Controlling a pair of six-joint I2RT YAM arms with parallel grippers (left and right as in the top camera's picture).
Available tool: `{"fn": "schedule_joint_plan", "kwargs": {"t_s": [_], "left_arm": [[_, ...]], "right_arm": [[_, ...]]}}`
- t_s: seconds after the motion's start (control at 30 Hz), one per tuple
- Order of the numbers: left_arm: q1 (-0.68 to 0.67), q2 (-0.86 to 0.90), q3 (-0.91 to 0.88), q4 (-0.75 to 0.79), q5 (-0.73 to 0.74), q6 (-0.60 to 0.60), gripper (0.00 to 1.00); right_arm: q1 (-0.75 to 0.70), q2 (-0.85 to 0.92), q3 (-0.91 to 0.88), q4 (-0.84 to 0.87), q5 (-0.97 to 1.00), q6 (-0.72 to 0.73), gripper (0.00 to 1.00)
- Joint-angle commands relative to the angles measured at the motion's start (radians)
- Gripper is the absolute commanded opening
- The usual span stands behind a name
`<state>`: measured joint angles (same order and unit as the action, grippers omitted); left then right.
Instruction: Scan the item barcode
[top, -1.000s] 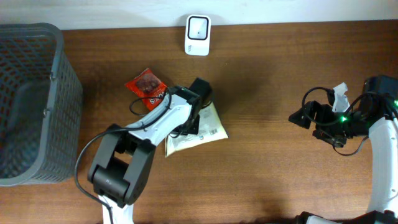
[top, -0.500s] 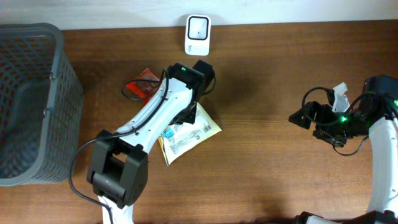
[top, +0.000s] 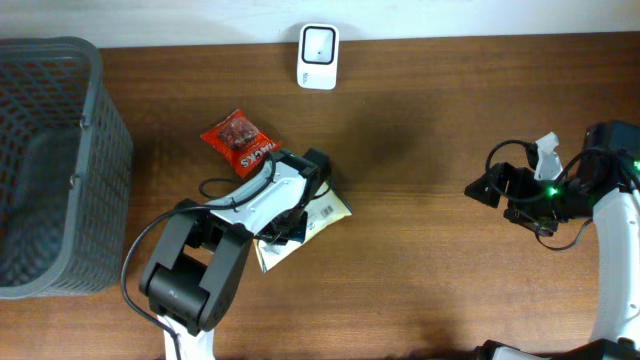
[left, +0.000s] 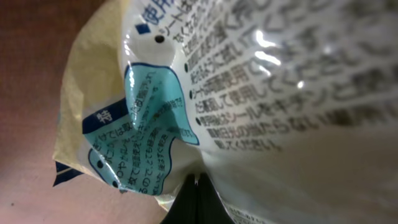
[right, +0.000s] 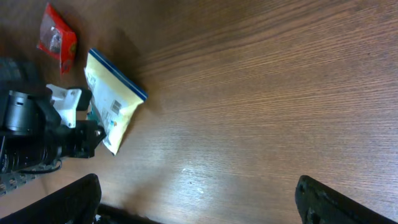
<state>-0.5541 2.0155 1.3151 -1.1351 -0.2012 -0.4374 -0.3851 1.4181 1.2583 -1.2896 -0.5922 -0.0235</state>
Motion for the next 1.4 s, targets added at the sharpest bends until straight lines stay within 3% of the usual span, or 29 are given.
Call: {"fn": "schedule_joint_plan", "kwargs": {"t_s": [0.0, 0.13, 0.27, 0.6, 0.73, 0.97, 1.07, 1.37], "left_arm": [[0.006, -0.013, 0.033, -0.087, -0.001, 0.005, 0.0], [0.007, -0.017, 0.23, -0.225, 0.0, 0.005, 0.0], [0.007, -0.019, 0.371, -0.215, 0.002, 0.006, 0.0], [0.007, 0.043, 0.28, -0.083, 0.094, 0.007, 0.0], [0.007, 0.115, 0.268, 0.024, 0.306, 0.14, 0.0], [0.007, 0.152, 0.275, 0.078, 0.412, 0.213, 0.0], [0.002, 0.152, 0.283, 0.126, 0.544, 0.27, 0.0], [-0.117, 0.164, 0.283, 0.313, 0.715, 0.287, 0.0]], "right_arm": [[0.006, -0.016, -0.006, 0.0, 0.006, -0.007, 0.99], [0.006, -0.016, -0.006, 0.0, 0.006, -0.006, 0.99], [0.006, -0.016, -0.006, 0.0, 0.006, -0.007, 0.99], [0.006, -0.016, -0.006, 0.0, 0.006, -0.006, 0.99], [0.006, -0.016, -0.006, -0.001, 0.005, -0.006, 0.99], [0.006, -0.016, -0.006, -0.003, 0.005, -0.006, 0.99], [0.006, -0.016, -0.006, -0.004, 0.005, -0.006, 0.99], [0.006, -0.016, -0.006, -0.012, 0.005, -0.006, 0.99]]}}
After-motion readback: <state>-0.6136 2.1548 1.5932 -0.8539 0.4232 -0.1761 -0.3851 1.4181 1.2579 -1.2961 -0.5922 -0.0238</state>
